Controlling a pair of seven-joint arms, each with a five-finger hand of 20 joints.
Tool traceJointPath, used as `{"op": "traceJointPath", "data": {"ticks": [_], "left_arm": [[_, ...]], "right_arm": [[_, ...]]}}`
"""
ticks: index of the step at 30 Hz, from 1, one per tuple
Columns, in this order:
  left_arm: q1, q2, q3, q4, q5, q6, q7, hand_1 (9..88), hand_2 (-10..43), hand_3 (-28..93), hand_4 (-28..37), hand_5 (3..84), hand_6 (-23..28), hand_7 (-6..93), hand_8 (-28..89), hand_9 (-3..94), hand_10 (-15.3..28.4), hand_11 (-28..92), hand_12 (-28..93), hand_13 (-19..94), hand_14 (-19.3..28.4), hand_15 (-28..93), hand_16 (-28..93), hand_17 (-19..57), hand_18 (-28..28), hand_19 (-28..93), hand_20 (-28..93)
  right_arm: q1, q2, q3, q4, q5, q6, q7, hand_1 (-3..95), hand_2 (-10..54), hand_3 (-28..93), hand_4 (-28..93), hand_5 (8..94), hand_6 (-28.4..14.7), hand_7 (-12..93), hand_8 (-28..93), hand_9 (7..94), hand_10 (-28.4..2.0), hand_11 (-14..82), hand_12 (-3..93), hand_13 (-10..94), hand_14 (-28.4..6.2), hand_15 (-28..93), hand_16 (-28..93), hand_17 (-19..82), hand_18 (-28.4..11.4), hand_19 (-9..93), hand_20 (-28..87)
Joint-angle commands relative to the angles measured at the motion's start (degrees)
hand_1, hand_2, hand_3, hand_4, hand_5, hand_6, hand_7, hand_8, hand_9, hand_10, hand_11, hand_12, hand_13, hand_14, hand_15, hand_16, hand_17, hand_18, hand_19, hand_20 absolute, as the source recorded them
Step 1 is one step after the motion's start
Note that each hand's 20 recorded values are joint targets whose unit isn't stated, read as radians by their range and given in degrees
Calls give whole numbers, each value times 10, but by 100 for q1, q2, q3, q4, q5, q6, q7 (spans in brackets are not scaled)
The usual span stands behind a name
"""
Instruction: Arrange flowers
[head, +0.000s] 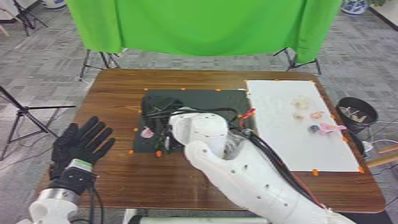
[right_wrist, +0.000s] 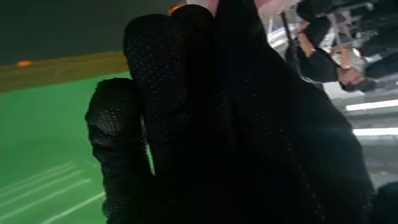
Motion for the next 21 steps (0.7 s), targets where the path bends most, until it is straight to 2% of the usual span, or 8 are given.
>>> {"op": "traceJointPath", "data": {"ticks": [1, 3, 4, 6, 10, 12, 14, 21], "left_arm": [[-22, 13, 34, -17, 1, 9, -11, 288, 128, 722, -283, 415, 96, 153, -91, 344, 160, 197, 113, 236, 165, 366, -73, -76, 154, 401, 72], [-70, 10, 37, -1, 9, 6, -61, 288, 128, 722, -283, 415, 95, 153, -91, 345, 160, 197, 113, 236, 165, 366, -74, -76, 154, 401, 72], [-30, 16, 22, -6, 5, -15, -34, 288, 128, 722, -283, 415, 96, 153, -91, 345, 160, 198, 113, 236, 165, 366, -74, -76, 154, 401, 72], [-22, 8, 1, -8, 43, -13, -64, 288, 128, 722, -283, 415, 95, 153, -91, 345, 160, 198, 113, 236, 165, 366, -74, -76, 154, 401, 72], [-25, -19, -15, 0, 41, -37, -122, 295, 122, 721, -283, 414, 95, 155, -91, 345, 160, 199, 113, 236, 165, 367, -74, -76, 155, 401, 73], [-7, 12, 39, 3, -11, -8, -41, 297, 122, 720, -283, 414, 95, 156, -92, 345, 160, 199, 113, 236, 164, 367, -74, -76, 155, 401, 73], [-22, -4, 22, 10, 10, 3, -83, 297, 122, 719, -283, 415, 94, 156, -92, 345, 159, 200, 113, 237, 164, 367, -74, -76, 155, 401, 73], [4, 15, 12, 9, -23, 2, 11, 294, 124, 721, -283, 415, 95, 157, -93, 344, 159, 200, 113, 237, 165, 370, -74, -76, 155, 401, 72]], "right_arm": [[88, -230, -64, 330, -287, -9, 17, 601, -72, 573, -283, 766, 6, 320, 44, 851, -96, 139, 312, 747, -84, 523, 259, 374, -215, 842, 381], [94, -233, -92, 390, -299, -33, 56, 598, -74, 577, -283, 767, 7, 318, 40, 852, -97, 138, 312, 747, -84, 522, 259, 374, -215, 842, 380], [78, -244, -90, 419, -322, -28, 48, 596, -75, 581, -283, 767, 7, 317, 37, 851, -96, 137, 312, 747, -84, 521, 259, 374, -216, 843, 380], [53, -249, -101, 449, -342, -55, 68, 590, -77, 591, -283, 765, 9, 309, 24, 847, -92, 131, 313, 747, -84, 519, 258, 374, -216, 843, 379], [39, -172, -206, 471, -402, 18, 78, 588, -78, 594, -283, 747, 10, 282, 2, 835, -89, 112, 318, 742, -84, 516, 258, 371, -217, 842, 374], [4, -174, -219, 477, -469, 6, 33, 584, -78, 594, -283, 729, 5, 269, -9, 819, -84, 101, 310, 734, -82, 511, 256, 369, -217, 839, 372], [-17, -178, -221, 481, -509, -48, 55, 580, -80, 595, -283, 715, 2, 263, -15, 807, -82, 97, 306, 730, -82, 508, 255, 366, -216, 838, 370], [45, -96, -229, 431, -444, -177, 149, 562, -88, 625, -283, 678, -6, 254, -32, 762, -92, 115, 255, 720, -81, 501, 254, 361, -217, 837, 362]]}}
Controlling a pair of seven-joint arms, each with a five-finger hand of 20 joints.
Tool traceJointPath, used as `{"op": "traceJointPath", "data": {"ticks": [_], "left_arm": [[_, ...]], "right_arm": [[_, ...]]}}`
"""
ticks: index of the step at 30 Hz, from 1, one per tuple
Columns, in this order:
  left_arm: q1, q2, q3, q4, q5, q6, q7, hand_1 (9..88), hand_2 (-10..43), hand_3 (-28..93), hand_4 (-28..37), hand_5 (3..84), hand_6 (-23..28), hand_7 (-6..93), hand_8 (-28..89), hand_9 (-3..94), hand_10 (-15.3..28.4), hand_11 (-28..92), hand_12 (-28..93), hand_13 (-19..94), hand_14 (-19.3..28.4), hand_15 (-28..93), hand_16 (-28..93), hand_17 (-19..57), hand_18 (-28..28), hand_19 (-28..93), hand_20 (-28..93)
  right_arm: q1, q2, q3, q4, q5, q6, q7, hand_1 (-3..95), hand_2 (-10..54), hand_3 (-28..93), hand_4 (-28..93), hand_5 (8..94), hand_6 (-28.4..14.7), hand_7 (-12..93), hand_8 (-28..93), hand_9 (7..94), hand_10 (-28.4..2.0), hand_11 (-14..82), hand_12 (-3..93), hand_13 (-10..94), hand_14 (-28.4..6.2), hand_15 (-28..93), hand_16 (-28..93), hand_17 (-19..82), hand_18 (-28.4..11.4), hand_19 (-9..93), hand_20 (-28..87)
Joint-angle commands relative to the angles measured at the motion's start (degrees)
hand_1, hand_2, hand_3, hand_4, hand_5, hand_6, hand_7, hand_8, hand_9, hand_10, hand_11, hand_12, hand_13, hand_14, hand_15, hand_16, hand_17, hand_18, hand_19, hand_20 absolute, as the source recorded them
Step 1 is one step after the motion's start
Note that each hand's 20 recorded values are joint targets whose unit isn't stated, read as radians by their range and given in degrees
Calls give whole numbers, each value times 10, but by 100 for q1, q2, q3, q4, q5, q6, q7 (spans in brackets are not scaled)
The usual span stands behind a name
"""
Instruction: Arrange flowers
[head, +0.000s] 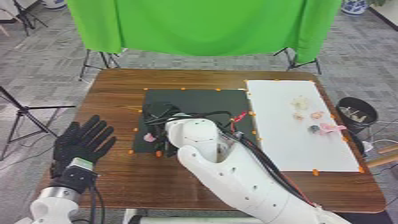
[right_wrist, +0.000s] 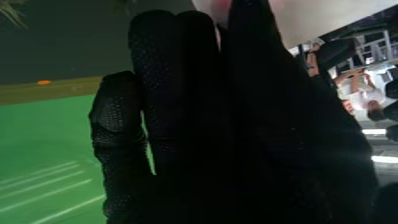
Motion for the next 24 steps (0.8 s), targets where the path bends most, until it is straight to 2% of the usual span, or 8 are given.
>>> {"op": "traceJointPath", "data": {"ticks": [1, 6, 8, 9, 13, 16, 21, 24], "left_arm": [[64, 13, -10, 12, -42, -22, 69, 294, 124, 721, -283, 415, 95, 157, -93, 344, 159, 200, 113, 237, 165, 369, -75, -76, 155, 401, 72], [131, 5, -36, -11, -65, -6, 138, 294, 124, 721, -283, 415, 95, 158, -93, 344, 159, 199, 112, 236, 164, 369, -75, -76, 155, 402, 72], [149, -8, -51, -15, -71, -5, 151, 294, 124, 721, -283, 415, 96, 157, -93, 344, 160, 199, 112, 237, 163, 369, -75, -76, 155, 402, 72], [174, 34, -46, -23, -109, -2, 219, 294, 124, 721, -283, 415, 95, 157, -93, 344, 160, 199, 113, 237, 164, 369, -75, -76, 155, 402, 72], [231, 78, -67, -31, -157, 4, 308, 295, 122, 721, -283, 414, 95, 157, -93, 343, 159, 201, 113, 236, 163, 367, -75, -76, 155, 402, 72], [215, 53, -57, -30, -138, 4, 271, 295, 122, 723, -283, 414, 95, 157, -93, 344, 159, 201, 113, 236, 164, 368, -75, -76, 155, 402, 72], [241, 34, -72, -26, -120, -17, 254, 295, 121, 722, -283, 413, 95, 158, -93, 344, 159, 202, 113, 236, 164, 369, -75, -76, 155, 402, 72], [191, -3, -69, -11, -100, 0, 192, 295, 122, 722, -283, 413, 95, 158, -93, 343, 159, 202, 113, 236, 164, 369, -75, -76, 155, 403, 72]], "right_arm": [[64, 86, -28, -50, -28, -157, 135, 559, -90, 628, -283, 676, -7, 254, -33, 757, -94, 118, 250, 719, -83, 500, 254, 361, -218, 837, 361], [109, 170, 21, -94, 116, -375, 265, 537, -94, 659, -283, 663, -11, 242, -32, 741, -104, 138, 231, 709, -85, 497, 251, 356, -218, 833, 353], [121, 229, 30, -154, 226, -396, 366, 514, -95, 682, -283, 651, -12, 234, -36, 722, -116, 168, 187, 705, -89, 494, 244, 354, -219, 833, 346], [127, 258, 40, -187, 232, -405, 365, 501, -95, 699, -283, 645, -13, 226, -42, 716, -119, 174, 176, 702, -92, 493, 240, 352, -220, 832, 344], [151, 320, 46, -277, 294, -372, 345, 474, -95, 738, -283, 635, -13, 211, -82, 703, -124, 172, 167, 697, -97, 492, 231, 351, -221, 832, 335], [118, 313, 65, -352, 313, -418, 314, 464, -95, 750, -283, 626, -15, 210, -130, 692, -125, 169, 165, 695, -99, 493, 226, 349, -220, 831, 328], [48, 306, 59, -514, 341, -436, 261, 455, -95, 758, -283, 599, -24, 197, -134, 669, -130, 157, 158, 689, -99, 488, 222, 346, -221, 829, 323], [19, 299, 63, -566, 344, -405, 239, 453, -95, 757, -283, 578, -30, 182, -130, 652, -137, 143, 153, 688, -101, 487, 221, 344, -223, 828, 320]]}}
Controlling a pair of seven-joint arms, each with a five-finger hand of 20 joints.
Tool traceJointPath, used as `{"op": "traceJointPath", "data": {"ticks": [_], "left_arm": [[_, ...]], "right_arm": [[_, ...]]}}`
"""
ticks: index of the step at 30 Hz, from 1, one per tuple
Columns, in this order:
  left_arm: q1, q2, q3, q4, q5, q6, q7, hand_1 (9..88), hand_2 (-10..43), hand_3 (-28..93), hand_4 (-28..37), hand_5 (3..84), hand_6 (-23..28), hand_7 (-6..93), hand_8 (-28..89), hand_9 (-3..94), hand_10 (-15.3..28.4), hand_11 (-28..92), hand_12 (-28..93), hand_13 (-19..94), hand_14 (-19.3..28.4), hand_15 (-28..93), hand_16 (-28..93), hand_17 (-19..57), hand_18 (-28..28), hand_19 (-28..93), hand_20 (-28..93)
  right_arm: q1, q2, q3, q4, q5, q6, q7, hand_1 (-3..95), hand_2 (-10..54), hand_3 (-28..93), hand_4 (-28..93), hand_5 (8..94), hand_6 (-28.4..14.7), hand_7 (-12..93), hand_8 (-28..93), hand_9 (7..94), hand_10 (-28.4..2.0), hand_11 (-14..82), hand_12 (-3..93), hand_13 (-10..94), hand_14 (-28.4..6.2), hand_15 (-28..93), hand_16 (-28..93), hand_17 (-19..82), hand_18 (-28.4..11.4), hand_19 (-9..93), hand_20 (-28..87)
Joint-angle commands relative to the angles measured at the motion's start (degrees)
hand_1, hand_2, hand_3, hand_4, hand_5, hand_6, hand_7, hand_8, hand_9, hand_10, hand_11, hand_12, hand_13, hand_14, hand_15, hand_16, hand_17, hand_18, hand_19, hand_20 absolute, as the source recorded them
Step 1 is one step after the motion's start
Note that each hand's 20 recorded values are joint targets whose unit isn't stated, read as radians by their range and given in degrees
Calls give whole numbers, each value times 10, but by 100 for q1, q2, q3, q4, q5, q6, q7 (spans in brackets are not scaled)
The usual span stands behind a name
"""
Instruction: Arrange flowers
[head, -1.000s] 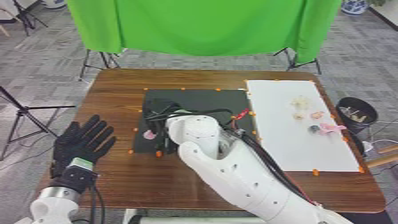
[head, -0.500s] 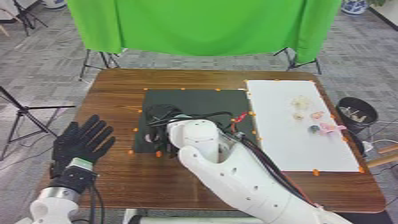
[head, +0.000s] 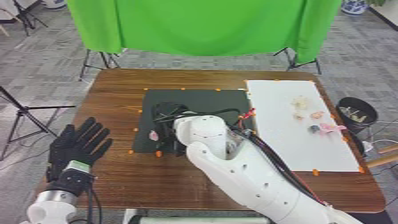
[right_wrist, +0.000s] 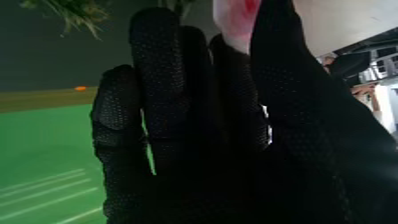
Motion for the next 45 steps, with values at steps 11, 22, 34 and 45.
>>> {"op": "traceJointPath", "data": {"ticks": [11, 22, 34, 45], "left_arm": [[178, -189, -97, -32, 27, -36, -69, 296, 121, 721, -283, 413, 95, 158, -93, 344, 159, 201, 113, 236, 164, 370, -76, -76, 155, 402, 72], [233, -222, -186, -67, 50, -176, 68, 293, 120, 722, -283, 413, 95, 156, -92, 343, 159, 199, 112, 236, 164, 366, -75, -76, 155, 400, 72], [308, -236, -261, -76, 10, -207, 143, 292, 120, 723, -283, 413, 94, 156, -92, 343, 159, 197, 113, 236, 163, 364, -73, -76, 155, 400, 72], [395, -225, -282, -147, -234, -180, 262, 292, 123, 721, -283, 415, 95, 157, -93, 345, 159, 199, 114, 238, 164, 366, -73, -76, 156, 400, 73]], "right_arm": [[-145, 262, 235, -737, 223, -258, 17, 433, -95, 755, -283, 533, -41, 161, -124, 601, -152, 125, 146, 675, -111, 488, 214, 338, -229, 826, 314], [-1240, 2176, 2281, -1892, 1081, 785, 1187, 403, -95, 757, -283, 494, -56, 140, -114, 547, -167, 109, 141, 638, -128, 500, 201, 319, -233, 816, 302], [-2804, 3152, 4368, -2187, 1581, 308, 2317, 425, -95, 751, -283, 486, -61, 140, -114, 480, -160, 93, 128, 606, -134, 494, 174, 308, -234, 812, 288], [-3188, 3193, 4515, -1855, 1628, 503, 2506, 485, -95, 757, -283, 493, -54, 142, -115, 467, -143, 89, 116, 604, -127, 474, 166, 307, -234, 808, 284]]}}
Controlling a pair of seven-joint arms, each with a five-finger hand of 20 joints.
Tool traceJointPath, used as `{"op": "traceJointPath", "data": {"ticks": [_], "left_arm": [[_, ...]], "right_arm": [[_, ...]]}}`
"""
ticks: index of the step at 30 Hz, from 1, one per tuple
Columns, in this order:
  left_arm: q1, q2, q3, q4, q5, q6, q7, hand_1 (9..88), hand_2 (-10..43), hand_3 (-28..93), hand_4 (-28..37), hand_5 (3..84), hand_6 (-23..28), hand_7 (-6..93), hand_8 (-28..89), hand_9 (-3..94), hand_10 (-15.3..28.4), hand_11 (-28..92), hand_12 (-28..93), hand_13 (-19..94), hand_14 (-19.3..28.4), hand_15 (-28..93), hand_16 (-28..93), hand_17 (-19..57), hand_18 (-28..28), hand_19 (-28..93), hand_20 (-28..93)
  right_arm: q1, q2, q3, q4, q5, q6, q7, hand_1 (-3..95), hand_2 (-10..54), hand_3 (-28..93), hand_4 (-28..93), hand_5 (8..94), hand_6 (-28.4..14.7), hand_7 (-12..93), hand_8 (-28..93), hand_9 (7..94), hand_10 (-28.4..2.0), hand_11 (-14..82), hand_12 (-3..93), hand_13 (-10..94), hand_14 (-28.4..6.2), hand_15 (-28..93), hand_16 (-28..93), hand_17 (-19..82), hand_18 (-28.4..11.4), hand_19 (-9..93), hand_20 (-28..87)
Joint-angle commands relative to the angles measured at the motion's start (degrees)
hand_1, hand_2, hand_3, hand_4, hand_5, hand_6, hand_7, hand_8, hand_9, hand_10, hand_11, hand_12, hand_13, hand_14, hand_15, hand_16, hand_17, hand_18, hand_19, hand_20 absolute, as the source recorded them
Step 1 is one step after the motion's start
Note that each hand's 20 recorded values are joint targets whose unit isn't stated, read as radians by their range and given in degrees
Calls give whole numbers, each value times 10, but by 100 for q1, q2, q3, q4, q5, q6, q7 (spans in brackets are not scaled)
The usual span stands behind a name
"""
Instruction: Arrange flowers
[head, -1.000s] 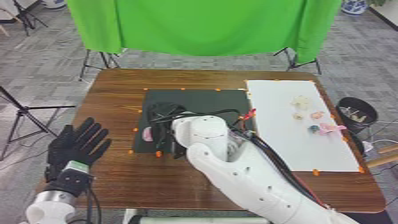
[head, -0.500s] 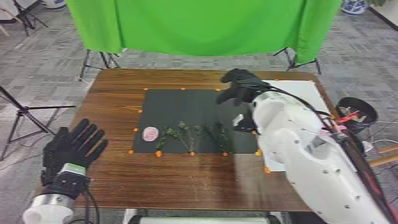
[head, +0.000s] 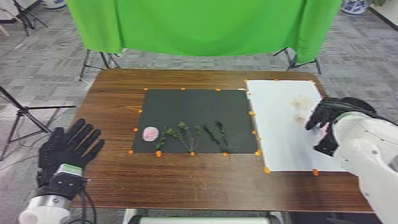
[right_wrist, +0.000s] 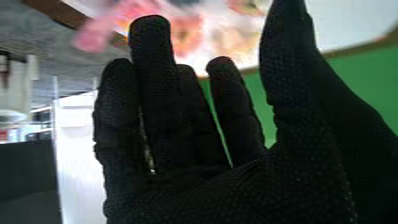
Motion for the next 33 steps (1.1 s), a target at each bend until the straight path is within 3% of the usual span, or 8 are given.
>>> {"op": "traceJointPath", "data": {"ticks": [1, 6, 10, 17, 29, 33], "left_arm": [[100, -44, -11, -79, -199, -86, 73, 292, 123, 721, -283, 415, 96, 157, -93, 345, 159, 199, 114, 238, 164, 367, -73, -76, 156, 400, 73], [113, -82, 19, -106, -258, -110, 30, 292, 124, 721, -283, 416, 96, 156, -92, 346, 159, 200, 113, 238, 164, 369, -74, -76, 156, 401, 73], [96, -78, 33, -101, -251, -96, 14, 292, 124, 721, -283, 416, 96, 157, -92, 347, 159, 202, 113, 238, 164, 371, -74, -76, 157, 402, 73], [124, -128, 6, -94, -229, -86, -36, 292, 125, 720, -283, 418, 97, 157, -92, 348, 160, 200, 112, 239, 164, 373, -74, -76, 157, 404, 74], [118, -131, 8, -79, -223, -107, -31, 291, 125, 722, -283, 418, 97, 157, -92, 348, 160, 200, 112, 240, 164, 372, -74, -76, 157, 405, 73], [184, -134, -37, -94, -244, -72, -26, 291, 125, 722, -283, 419, 97, 157, -92, 348, 160, 200, 113, 240, 164, 373, -75, -76, 157, 405, 73]], "right_arm": [[-160, -126, -89, 322, -118, 194, -16, 488, -95, 758, -283, 492, -52, 143, -117, 466, -140, 89, 114, 606, -126, 471, 165, 308, -234, 807, 283], [-95, -189, -313, 610, -106, 293, -73, 536, -93, 723, -283, 495, -47, 144, -123, 482, -126, 94, 104, 622, -108, 421, 235, 310, -226, 805, 274], [-224, -251, -388, 627, -170, 639, -63, 587, -65, 661, -283, 601, -12, 170, -106, 631, -103, 116, 129, 673, -81, 357, 316, 319, -215, 795, 286], [-432, -220, -424, 453, -437, 1067, -136, 620, -42, 608, -283, 737, 3, 177, -10, 783, -93, 68, 250, 724, -74, 344, 346, 336, -211, 795, 318], [-209, -132, -618, -612, -937, 1509, -423, 614, -36, 629, -283, 764, 8, 180, 2, 805, -98, 62, 261, 736, -74, 349, 347, 345, -214, 808, 332], [415, -367, -1218, -579, -900, 1597, -750, 608, -38, 640, -283, 765, 7, 179, 0, 803, -100, 64, 256, 737, -75, 350, 348, 346, -215, 809, 333]]}}
